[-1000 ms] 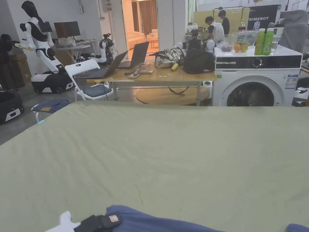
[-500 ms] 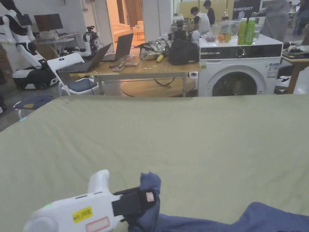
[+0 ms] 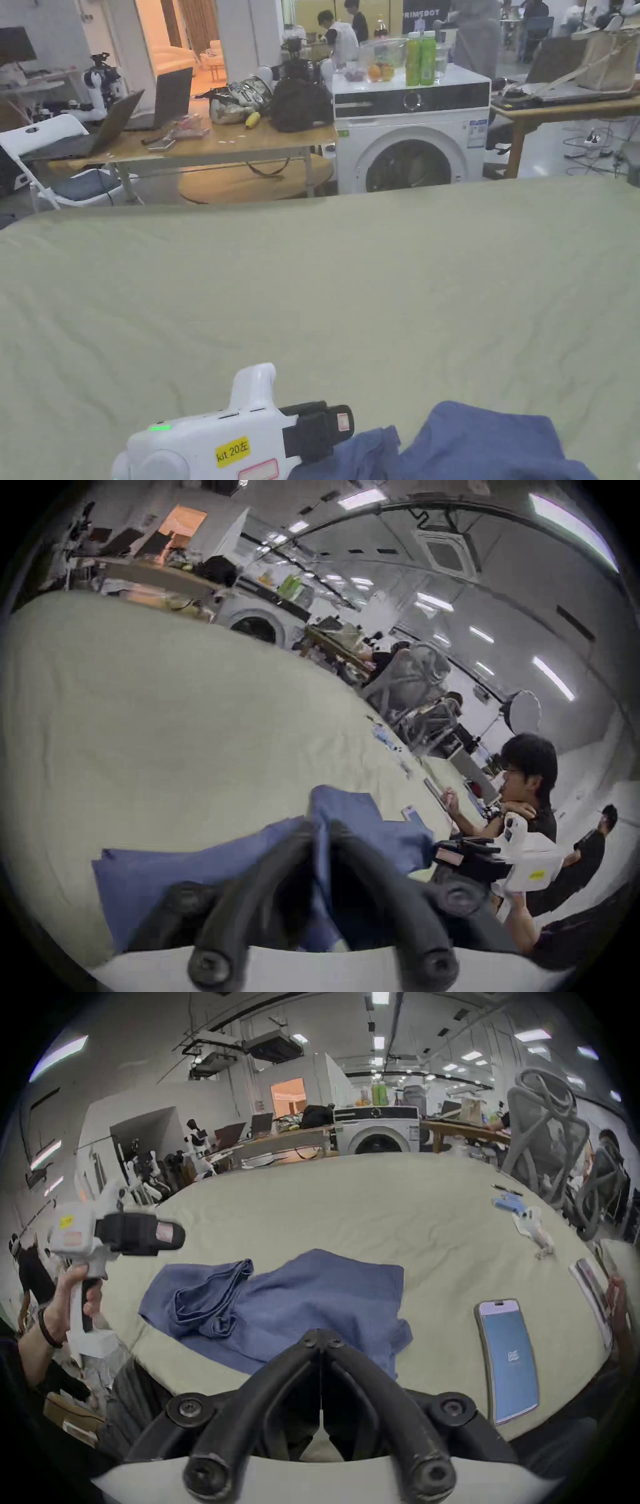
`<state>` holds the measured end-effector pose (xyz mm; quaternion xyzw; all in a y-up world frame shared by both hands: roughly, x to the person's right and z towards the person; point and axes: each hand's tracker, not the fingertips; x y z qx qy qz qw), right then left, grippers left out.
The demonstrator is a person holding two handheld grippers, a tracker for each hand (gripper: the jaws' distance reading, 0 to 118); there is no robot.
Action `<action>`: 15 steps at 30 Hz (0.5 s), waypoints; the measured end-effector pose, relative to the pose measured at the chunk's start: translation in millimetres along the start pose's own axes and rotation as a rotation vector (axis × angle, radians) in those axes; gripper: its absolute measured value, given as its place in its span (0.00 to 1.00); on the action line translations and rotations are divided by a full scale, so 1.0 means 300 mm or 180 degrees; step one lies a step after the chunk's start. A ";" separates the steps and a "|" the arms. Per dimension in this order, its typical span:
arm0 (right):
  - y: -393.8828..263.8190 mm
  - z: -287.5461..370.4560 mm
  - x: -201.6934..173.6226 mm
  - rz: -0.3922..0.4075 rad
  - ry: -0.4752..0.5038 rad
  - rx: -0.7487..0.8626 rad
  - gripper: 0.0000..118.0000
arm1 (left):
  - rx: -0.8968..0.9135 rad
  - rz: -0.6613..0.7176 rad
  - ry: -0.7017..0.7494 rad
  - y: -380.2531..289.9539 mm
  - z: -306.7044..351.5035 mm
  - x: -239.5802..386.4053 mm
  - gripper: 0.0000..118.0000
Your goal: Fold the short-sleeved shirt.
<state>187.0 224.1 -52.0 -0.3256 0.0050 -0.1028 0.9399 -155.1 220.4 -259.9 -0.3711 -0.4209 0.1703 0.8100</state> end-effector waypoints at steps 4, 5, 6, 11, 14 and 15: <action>-0.006 -0.022 -0.007 -0.0151 0.0147 -0.0045 0.00 | -0.0792 0.0127 0.0179 -0.129 -0.196 -0.053 0.00; -0.008 -0.022 -0.014 -0.0141 0.0158 -0.0050 0.00 | -0.1042 0.0106 0.0228 -0.167 -0.239 -0.056 0.00; -0.009 -0.020 -0.027 -0.0094 0.0158 -0.0060 0.00 | -0.1018 0.0059 0.0153 -0.206 -0.272 -0.046 0.00; -0.012 -0.019 -0.062 0.0192 0.0071 -0.0104 0.00 | -0.0712 0.0173 -0.0050 -0.133 -0.120 -0.033 0.44; -0.013 -0.025 -0.064 0.0207 0.0097 -0.0105 0.00 | -0.0208 0.0586 -0.0047 -0.110 0.080 -0.130 0.56; -0.014 -0.029 -0.065 0.0182 0.0131 -0.0097 0.00 | -0.0050 0.0660 -0.0014 -0.108 0.155 -0.167 0.56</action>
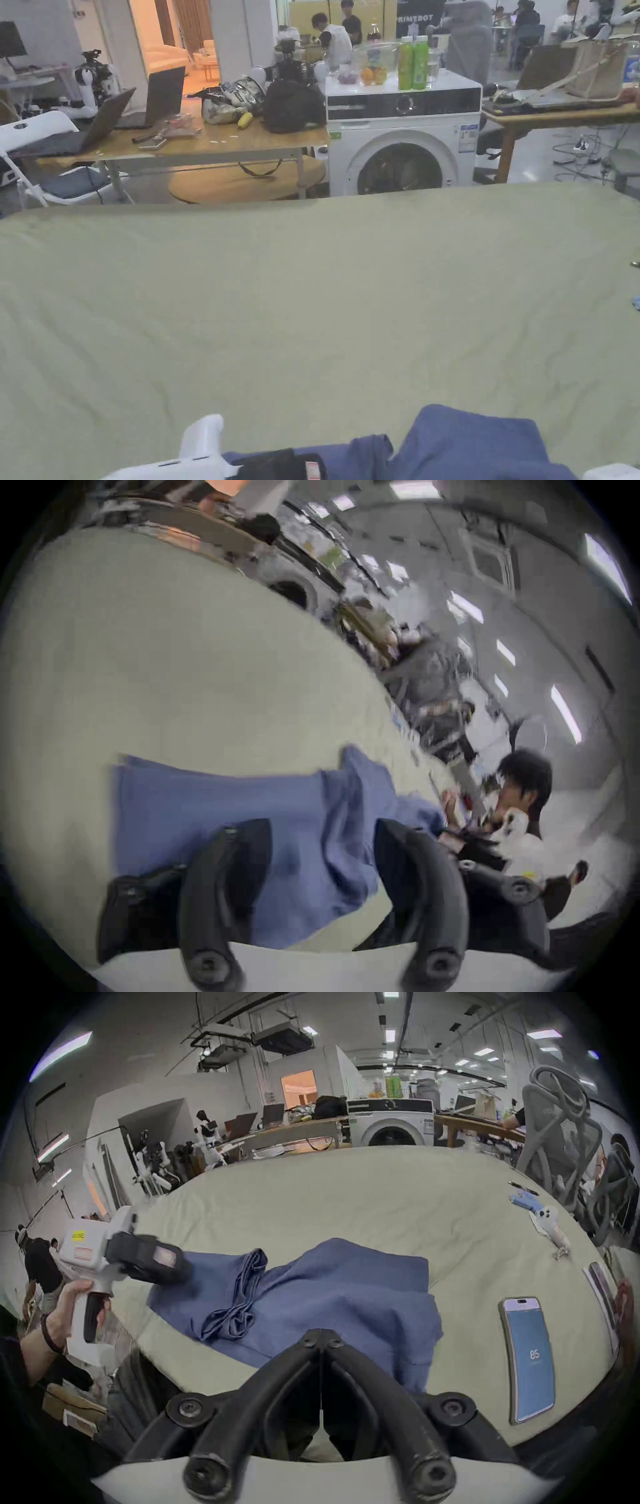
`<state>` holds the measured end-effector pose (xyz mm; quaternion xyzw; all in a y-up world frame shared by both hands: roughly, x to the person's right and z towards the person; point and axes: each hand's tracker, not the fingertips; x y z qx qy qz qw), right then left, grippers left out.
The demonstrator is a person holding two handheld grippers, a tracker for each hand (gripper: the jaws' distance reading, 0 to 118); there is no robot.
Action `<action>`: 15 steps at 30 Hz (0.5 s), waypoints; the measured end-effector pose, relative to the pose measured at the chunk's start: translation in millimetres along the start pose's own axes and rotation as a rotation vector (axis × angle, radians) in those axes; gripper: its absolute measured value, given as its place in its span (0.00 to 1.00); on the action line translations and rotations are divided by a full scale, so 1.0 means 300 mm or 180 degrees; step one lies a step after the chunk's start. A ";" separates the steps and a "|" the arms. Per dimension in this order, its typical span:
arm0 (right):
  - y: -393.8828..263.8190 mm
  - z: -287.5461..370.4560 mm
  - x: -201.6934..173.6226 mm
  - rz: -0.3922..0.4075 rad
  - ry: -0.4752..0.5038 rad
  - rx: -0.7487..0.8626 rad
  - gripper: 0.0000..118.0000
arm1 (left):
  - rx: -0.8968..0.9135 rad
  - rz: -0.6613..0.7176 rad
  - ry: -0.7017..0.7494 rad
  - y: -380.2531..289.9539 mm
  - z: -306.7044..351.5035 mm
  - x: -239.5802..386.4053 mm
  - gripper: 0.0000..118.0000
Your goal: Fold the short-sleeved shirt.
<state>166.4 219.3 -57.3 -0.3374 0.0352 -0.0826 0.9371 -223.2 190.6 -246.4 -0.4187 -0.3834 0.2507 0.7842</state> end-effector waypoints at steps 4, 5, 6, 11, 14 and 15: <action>-0.004 -0.041 -0.007 -0.0134 0.0145 -0.0031 0.00 | 0.0353 0.0522 0.0225 0.007 0.202 -0.161 0.56; -0.004 -0.050 -0.014 -0.0155 0.0183 -0.0050 0.00 | 0.0377 0.0741 0.0243 -0.003 0.226 -0.201 0.56; -0.005 -0.053 -0.019 -0.0160 0.0199 -0.0058 0.00 | 0.0370 0.0838 0.0199 -0.016 0.222 -0.219 0.56; -0.006 -0.050 -0.057 -0.0093 0.0213 -0.0093 0.00 | -0.0078 0.0950 -0.0013 -0.067 0.037 -0.271 0.30; -0.004 -0.026 -0.056 -0.0100 0.0200 -0.0098 0.00 | 0.0046 0.1466 -0.0330 -0.077 -0.028 -0.306 0.12; -0.004 -0.015 -0.052 -0.0108 0.0195 -0.0089 0.00 | 0.0098 0.1573 -0.0432 -0.087 -0.046 -0.313 0.11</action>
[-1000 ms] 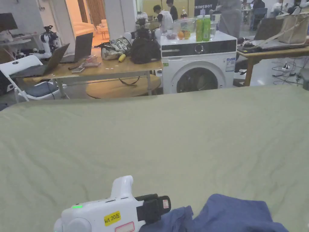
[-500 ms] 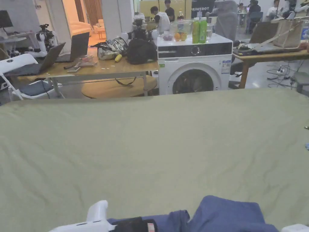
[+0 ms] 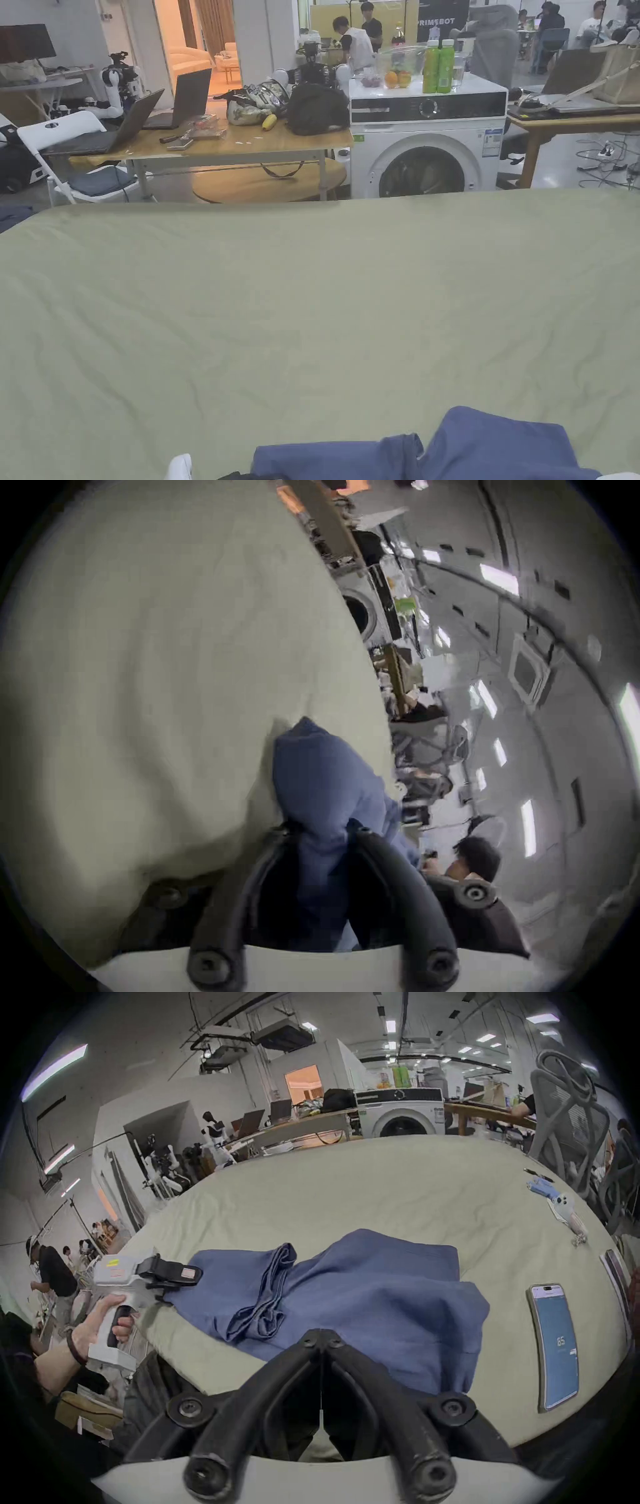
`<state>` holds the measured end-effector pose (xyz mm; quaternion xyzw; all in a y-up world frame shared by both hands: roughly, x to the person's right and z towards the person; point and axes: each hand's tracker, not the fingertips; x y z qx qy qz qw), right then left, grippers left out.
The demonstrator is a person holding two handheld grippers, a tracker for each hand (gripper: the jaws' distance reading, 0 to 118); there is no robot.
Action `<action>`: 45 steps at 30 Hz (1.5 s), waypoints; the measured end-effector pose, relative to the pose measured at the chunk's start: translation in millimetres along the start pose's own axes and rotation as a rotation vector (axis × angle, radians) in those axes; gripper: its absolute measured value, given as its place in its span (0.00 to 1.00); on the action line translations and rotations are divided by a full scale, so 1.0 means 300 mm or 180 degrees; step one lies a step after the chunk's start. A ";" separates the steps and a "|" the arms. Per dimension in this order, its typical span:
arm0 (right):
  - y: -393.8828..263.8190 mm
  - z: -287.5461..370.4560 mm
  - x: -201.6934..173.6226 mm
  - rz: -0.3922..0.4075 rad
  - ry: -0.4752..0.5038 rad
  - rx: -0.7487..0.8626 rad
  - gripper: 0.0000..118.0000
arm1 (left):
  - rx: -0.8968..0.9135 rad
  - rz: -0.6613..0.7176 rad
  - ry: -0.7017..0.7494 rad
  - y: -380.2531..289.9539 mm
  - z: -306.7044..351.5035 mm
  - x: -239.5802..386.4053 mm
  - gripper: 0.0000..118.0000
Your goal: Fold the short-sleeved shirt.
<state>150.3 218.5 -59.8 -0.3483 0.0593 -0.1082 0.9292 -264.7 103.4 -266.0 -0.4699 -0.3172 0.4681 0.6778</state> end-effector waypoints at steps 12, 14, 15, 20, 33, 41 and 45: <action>0.042 0.011 0.060 -0.0175 -0.0005 0.0080 0.00 | 0.0737 -0.1246 0.0281 -0.005 0.429 0.386 0.08; 0.052 0.002 0.056 -0.0203 0.0024 0.0089 0.00 | 0.0634 -0.1515 0.0364 -0.031 0.386 0.489 0.08; 0.053 0.002 0.052 -0.0208 0.0035 0.0095 0.00 | 0.0574 -0.1613 0.0408 -0.043 0.350 0.519 0.08; 0.041 0.029 0.021 -0.0255 0.0083 0.0174 0.00 | -0.0120 -0.1812 0.0260 -0.112 -0.053 0.542 0.08; 0.007 0.087 0.118 -0.0264 -0.0126 0.0168 0.00 | -0.0604 -0.1699 -0.0210 -0.134 -0.338 0.548 0.22; 0.003 0.044 0.131 -0.0580 -0.0012 0.0157 0.00 | -0.1621 -0.1999 0.0576 -0.273 -0.585 0.421 0.01; 0.023 0.013 0.085 -0.0306 -0.0055 0.0043 0.00 | -0.1414 -0.2015 0.0377 -0.296 -0.562 0.452 0.02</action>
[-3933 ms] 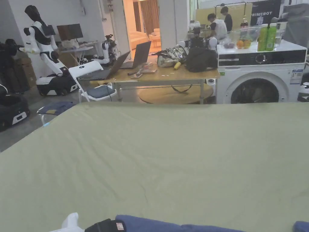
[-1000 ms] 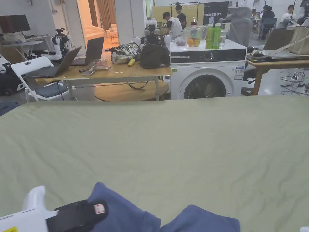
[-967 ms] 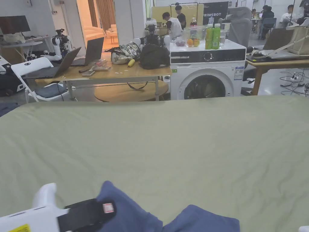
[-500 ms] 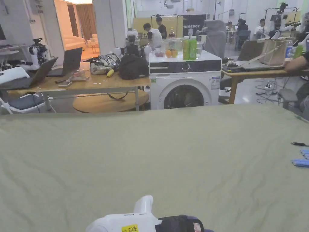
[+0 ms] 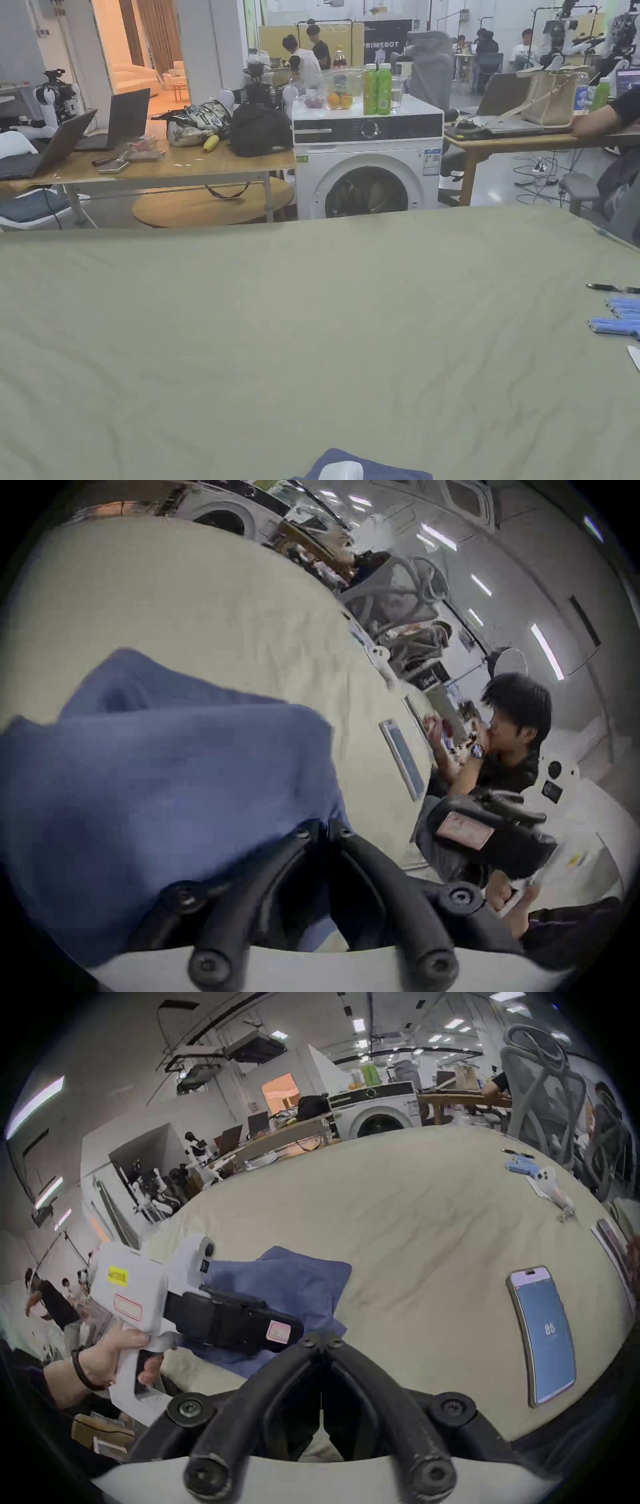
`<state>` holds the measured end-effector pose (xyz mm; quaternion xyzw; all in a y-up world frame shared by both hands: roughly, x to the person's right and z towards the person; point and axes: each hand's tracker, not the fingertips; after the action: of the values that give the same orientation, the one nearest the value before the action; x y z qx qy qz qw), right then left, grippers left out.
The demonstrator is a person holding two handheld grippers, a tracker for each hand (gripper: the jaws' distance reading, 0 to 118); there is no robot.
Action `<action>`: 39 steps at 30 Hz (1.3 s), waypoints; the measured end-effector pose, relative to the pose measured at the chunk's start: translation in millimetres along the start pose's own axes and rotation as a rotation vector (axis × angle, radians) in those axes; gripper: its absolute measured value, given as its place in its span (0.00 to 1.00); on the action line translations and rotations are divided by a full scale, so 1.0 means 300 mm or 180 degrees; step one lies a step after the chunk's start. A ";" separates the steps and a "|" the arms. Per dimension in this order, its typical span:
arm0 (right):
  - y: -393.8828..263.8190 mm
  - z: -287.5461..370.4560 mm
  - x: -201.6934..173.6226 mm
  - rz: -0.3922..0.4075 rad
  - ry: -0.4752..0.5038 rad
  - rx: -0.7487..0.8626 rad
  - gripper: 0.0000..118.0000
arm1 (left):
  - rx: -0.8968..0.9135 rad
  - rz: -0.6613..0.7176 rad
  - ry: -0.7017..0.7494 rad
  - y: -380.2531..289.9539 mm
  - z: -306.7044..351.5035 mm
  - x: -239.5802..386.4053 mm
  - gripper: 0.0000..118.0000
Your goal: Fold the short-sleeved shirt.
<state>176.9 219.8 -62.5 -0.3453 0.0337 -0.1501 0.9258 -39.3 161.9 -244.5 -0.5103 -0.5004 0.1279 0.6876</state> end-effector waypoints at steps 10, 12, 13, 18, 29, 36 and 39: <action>0.097 -0.313 -0.100 0.0662 -0.0057 -0.0543 0.00 | 0.1021 -0.0581 0.0107 -0.061 0.443 0.026 0.71; 0.060 -0.386 -0.105 0.0863 -0.0332 -0.0825 0.00 | 0.1129 -0.0333 0.0184 -0.088 0.489 -0.028 0.71; 0.055 -0.376 -0.106 0.0841 -0.0322 -0.0573 0.00 | 0.1117 -0.0161 0.0163 -0.104 0.502 -0.064 0.71; 0.062 -0.356 -0.104 0.0694 -0.0303 -0.0595 0.00 | 0.1068 0.0509 0.0135 -0.175 0.469 -0.213 0.71; 0.038 -0.349 -0.082 0.0501 -0.0262 -0.0473 0.00 | 0.0838 0.0794 0.0240 -0.128 0.257 -0.242 0.25; 0.118 -0.304 -0.115 0.0271 0.0018 -0.0369 0.00 | 0.1135 0.0731 0.0106 -0.155 0.393 -0.232 0.24; 0.194 -0.332 -0.286 0.0462 0.0536 -0.0125 0.00 | 0.1549 0.0684 0.0214 -0.188 0.625 -0.257 0.24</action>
<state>93.4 224.7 -179.5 -0.3462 0.1392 -0.1104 0.9212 -247.6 191.5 -244.7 -0.3841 -0.3748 0.2997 0.7888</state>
